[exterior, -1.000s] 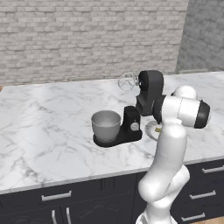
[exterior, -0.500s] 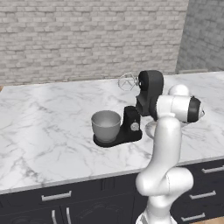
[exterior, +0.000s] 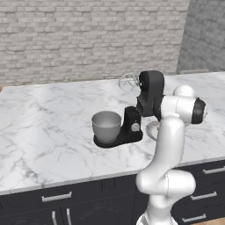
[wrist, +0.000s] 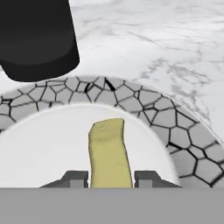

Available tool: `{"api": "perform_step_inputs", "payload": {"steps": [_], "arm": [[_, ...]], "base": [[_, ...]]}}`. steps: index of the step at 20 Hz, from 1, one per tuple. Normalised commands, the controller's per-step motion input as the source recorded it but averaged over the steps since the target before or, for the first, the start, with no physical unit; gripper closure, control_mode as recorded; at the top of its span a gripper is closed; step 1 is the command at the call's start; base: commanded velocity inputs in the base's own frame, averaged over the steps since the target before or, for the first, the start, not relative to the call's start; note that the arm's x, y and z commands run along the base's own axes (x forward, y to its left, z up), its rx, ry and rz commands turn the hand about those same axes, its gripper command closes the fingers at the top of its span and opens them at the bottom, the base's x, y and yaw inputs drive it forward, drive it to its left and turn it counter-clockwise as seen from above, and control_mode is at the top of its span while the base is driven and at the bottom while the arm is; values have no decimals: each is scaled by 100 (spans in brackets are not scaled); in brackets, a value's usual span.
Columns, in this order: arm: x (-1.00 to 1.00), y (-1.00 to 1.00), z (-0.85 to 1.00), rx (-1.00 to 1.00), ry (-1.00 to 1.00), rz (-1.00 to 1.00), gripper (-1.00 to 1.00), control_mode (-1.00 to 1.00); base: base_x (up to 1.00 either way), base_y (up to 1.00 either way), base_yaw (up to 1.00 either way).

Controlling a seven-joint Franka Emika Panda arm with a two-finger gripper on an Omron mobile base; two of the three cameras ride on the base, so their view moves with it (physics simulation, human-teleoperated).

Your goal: Add butter and sugar cubes to the stand mixer bowl and then turn on the stand mixer to begin making frosting.

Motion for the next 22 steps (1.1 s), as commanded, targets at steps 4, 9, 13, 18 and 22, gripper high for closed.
{"api": "perform_step_inputs", "payload": {"steps": [4, 9, 13, 18, 22], "arm": [[-93, 6, 37, 4, -12, 0, 100, -100], [-100, 18, 88, 5, -22, 0, 100, -100], [-98, 33, 100, 4, -27, 0, 100, -100], [-100, 55, 100, 0, -23, 0, 100, -100], [-100, 84, 100, -1, -18, 0, 100, -100]], "base": [[0, 0, 0], [0, 0, 0], [0, 0, 0], [0, 0, 0], [0, 0, 0]]}}
